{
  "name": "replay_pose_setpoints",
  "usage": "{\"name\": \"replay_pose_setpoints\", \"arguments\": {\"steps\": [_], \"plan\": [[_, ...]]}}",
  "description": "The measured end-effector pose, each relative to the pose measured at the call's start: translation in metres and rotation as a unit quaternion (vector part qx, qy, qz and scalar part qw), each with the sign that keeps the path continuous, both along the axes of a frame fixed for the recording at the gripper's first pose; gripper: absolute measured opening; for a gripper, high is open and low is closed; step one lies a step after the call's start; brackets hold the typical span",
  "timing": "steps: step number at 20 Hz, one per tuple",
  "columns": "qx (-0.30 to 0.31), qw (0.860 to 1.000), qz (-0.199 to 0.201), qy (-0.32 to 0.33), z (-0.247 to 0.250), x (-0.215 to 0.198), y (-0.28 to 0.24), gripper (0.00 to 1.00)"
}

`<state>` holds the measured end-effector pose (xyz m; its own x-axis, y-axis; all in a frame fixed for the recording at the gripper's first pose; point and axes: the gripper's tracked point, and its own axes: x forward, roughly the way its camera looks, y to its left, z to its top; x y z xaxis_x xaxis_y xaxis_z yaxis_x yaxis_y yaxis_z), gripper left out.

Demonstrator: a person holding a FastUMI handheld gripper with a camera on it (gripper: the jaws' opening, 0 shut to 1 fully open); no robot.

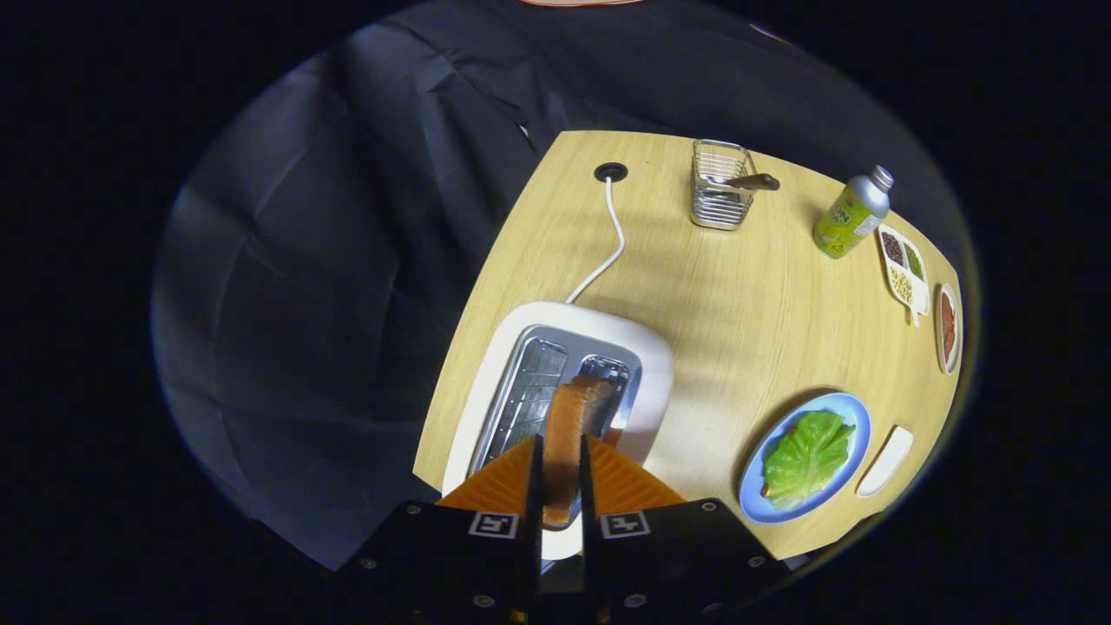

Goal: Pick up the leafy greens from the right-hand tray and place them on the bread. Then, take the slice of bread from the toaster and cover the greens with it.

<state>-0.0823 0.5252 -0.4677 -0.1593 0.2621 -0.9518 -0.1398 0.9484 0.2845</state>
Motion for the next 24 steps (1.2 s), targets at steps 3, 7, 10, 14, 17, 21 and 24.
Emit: {"name": "replay_pose_setpoints", "arguments": {"steps": [3,7,10,14,17,21,24], "plan": [[0.016,1.000,-0.019,0.006,0.000,-0.001,0.001,0.12],[0.032,0.999,-0.027,0.005,0.006,-0.003,-0.003,0.07],[0.054,0.998,-0.034,-0.009,0.018,0.004,-0.005,0.07],[0.081,0.995,-0.053,-0.018,0.040,0.009,-0.014,0.07],[0.099,0.992,-0.077,-0.029,0.057,0.019,-0.027,0.07],[0.131,0.985,-0.106,-0.029,0.078,0.022,-0.044,0.07],[0.144,0.980,-0.133,-0.029,0.086,0.023,-0.065,0.07]]}}
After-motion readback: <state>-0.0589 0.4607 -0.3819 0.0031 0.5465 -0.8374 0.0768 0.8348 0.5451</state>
